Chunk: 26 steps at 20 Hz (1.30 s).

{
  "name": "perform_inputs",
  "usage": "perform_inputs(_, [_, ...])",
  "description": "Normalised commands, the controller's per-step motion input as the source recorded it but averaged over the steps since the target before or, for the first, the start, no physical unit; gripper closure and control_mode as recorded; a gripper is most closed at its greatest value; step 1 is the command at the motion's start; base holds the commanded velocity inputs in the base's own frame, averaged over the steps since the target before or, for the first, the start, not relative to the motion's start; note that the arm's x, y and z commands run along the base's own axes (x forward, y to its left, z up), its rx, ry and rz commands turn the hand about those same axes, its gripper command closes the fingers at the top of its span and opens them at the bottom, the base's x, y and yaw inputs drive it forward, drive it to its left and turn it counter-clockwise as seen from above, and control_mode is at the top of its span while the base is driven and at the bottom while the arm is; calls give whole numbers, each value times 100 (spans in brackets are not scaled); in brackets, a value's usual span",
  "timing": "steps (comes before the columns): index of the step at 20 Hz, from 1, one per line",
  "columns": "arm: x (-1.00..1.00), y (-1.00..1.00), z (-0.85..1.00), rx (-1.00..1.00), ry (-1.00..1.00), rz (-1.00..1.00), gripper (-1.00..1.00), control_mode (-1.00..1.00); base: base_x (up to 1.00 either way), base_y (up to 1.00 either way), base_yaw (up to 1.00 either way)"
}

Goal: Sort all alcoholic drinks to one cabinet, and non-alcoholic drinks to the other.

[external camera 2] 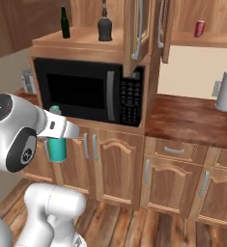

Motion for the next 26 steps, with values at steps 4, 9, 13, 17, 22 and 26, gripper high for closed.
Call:
perform_inputs(4, [0, 0, 0, 0, 0, 0, 100, 100, 0, -73, 0])
perform_inputs(9, [0, 0, 0, 0, 0, 0, 100, 100, 0, -77, 0])
perform_inputs(13, [0, 0, 0, 0, 0, 0, 100, 100, 9, -83, 0])
perform_inputs(17, [0, 0, 0, 0, 0, 0, 100, 100, 13, -75, 0])
perform_inputs(22, [0, 0, 0, 0, 0, 0, 100, 100, 25, -70, 0])
perform_inputs(26, [0, 0, 0, 0, 0, 0, 100, 100, 47, -64, 0])
